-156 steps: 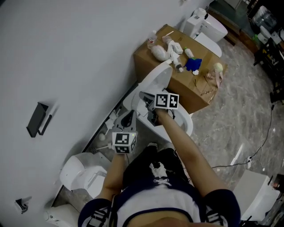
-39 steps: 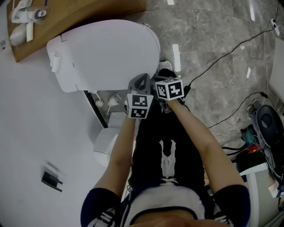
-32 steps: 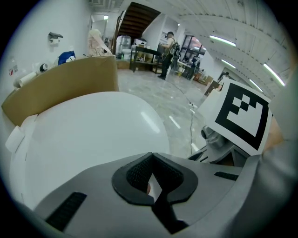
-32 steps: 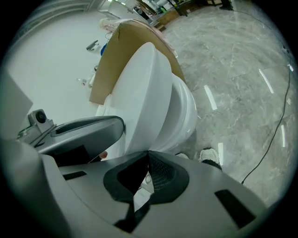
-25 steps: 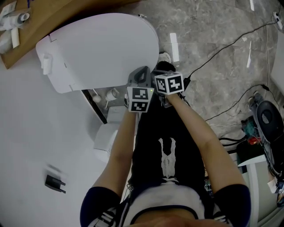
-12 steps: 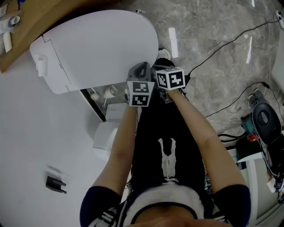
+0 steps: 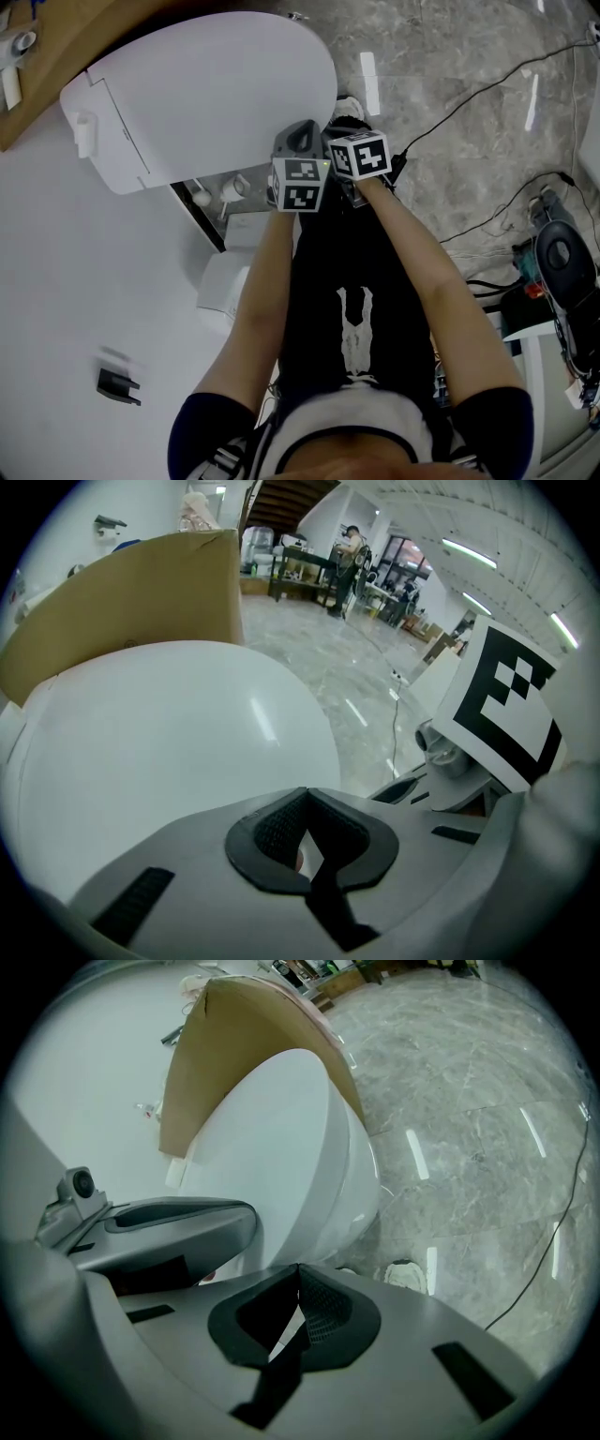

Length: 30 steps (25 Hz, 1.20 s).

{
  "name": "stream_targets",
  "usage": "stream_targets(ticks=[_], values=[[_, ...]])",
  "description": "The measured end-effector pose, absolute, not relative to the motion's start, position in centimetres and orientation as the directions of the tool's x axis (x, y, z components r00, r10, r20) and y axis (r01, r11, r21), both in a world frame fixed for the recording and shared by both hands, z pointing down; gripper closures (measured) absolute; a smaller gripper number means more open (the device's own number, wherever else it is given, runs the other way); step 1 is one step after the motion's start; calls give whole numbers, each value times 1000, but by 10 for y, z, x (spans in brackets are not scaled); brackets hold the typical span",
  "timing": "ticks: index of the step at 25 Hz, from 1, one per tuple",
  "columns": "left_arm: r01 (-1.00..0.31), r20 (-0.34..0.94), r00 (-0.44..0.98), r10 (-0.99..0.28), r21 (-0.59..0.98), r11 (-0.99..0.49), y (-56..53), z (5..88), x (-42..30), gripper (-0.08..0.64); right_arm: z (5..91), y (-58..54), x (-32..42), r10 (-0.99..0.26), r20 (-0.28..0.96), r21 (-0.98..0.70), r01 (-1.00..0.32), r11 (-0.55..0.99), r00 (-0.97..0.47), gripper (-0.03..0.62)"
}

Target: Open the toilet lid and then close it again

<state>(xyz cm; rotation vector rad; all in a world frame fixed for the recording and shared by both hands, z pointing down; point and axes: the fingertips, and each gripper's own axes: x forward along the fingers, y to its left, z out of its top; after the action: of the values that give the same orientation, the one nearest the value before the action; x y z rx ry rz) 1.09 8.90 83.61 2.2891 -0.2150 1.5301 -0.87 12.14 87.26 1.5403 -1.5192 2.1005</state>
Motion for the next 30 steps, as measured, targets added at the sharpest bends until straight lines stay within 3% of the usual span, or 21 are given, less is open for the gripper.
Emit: stream_targets(ticks=[7, 18, 30], values=[[-329, 888, 456, 57, 228, -916, 83, 811, 23, 554, 851, 119, 10, -460, 787, -610, -634, -476, -412, 584], [-323, 799, 601, 9, 253, -912, 77, 693, 35, 554, 705, 89, 53, -727, 651, -609, -722, -328, -219, 584], [-338, 695, 717, -61, 268, -902, 70, 557, 19, 554, 565, 86, 43, -811, 533, -589, -794, -150, -242, 584]])
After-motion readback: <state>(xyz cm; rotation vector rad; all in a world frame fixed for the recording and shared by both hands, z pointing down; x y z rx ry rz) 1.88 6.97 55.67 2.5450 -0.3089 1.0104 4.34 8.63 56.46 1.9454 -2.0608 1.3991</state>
